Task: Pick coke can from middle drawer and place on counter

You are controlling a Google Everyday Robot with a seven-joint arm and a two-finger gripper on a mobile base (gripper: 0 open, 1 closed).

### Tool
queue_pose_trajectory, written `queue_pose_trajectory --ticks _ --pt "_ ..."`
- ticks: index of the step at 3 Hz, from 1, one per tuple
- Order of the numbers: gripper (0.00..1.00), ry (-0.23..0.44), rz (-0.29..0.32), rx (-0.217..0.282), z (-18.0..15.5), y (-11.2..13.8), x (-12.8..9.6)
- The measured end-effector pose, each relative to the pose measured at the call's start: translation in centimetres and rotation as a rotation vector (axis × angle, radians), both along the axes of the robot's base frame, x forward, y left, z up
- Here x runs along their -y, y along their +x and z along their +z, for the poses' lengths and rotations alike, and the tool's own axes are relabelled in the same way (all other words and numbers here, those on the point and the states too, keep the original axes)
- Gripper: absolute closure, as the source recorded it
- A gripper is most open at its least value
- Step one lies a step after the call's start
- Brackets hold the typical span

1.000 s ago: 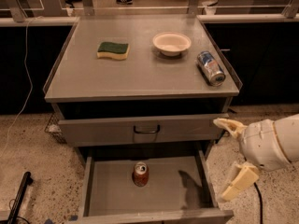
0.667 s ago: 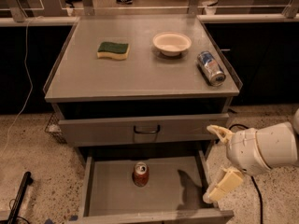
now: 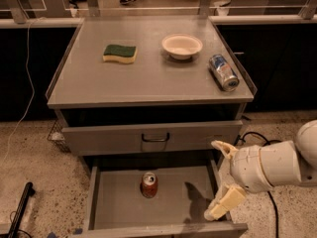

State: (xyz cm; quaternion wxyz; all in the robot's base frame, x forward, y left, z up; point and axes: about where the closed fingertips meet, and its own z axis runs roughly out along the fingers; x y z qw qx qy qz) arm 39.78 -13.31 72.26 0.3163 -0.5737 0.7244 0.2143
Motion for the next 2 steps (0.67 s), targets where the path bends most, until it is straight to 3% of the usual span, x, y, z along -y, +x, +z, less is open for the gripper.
queue_pose_trajectory --ticks 2 --pt "0.0 0.062 -0.042 -0.039 -6.9 2.2 -2.0"
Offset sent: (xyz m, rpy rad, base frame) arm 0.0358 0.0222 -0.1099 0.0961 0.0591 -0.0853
